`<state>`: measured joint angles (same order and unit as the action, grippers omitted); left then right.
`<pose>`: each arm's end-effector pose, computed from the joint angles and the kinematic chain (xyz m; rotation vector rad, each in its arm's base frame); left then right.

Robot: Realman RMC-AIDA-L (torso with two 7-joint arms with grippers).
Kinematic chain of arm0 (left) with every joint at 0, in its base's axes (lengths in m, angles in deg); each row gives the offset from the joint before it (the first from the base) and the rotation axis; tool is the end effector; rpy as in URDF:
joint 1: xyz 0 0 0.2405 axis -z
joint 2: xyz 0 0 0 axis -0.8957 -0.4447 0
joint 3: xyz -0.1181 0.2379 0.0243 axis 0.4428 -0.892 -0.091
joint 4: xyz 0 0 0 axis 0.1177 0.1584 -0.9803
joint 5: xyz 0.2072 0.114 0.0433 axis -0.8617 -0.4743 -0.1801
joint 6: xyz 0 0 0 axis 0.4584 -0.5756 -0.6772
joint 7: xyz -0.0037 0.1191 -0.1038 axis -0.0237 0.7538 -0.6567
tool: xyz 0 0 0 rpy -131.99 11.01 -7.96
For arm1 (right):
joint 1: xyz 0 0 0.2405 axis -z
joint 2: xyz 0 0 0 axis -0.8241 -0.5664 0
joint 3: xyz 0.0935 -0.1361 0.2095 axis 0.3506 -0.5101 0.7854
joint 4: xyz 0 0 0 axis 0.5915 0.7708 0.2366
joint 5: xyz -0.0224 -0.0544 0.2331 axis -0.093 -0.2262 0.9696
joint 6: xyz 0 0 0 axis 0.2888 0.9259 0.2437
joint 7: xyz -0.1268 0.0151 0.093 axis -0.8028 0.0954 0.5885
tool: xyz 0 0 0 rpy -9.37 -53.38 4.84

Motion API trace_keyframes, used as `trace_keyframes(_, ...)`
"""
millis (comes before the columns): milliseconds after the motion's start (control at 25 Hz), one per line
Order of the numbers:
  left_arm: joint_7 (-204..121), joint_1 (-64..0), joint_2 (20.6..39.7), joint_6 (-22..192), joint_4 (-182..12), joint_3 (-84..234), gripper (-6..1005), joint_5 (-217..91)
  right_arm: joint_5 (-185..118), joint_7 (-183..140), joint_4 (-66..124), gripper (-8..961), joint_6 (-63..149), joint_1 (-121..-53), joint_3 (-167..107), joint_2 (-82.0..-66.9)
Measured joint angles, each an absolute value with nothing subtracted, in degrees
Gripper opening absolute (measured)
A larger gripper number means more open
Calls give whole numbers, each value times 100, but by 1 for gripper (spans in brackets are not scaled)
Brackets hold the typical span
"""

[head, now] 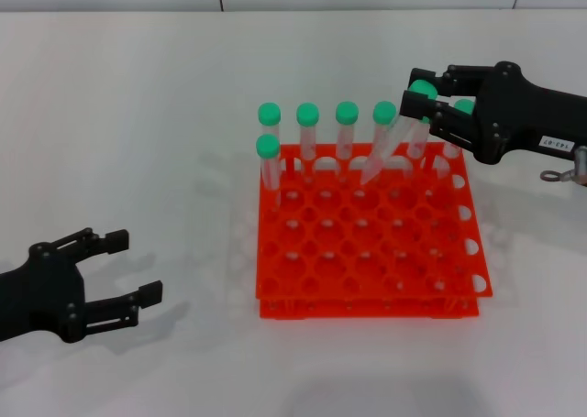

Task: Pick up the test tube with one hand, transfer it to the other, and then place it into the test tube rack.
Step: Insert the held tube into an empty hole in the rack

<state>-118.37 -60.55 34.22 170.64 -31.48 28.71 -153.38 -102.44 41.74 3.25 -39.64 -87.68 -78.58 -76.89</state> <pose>-0.3537 0.2491 0.0227 -2.5906 -0.6934 -0.6339 0.2306 0.3786 -0.0075 -2.6214 0.2914 1.1192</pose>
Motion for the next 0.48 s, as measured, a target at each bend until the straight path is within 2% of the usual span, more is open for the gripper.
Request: trace_keyframes(480, -11563, -6036, 3431, 16980, -3212, 3015, 868, -15508, -10270, 4647, -539, 257, -3686, -8764, -8414, -7719)
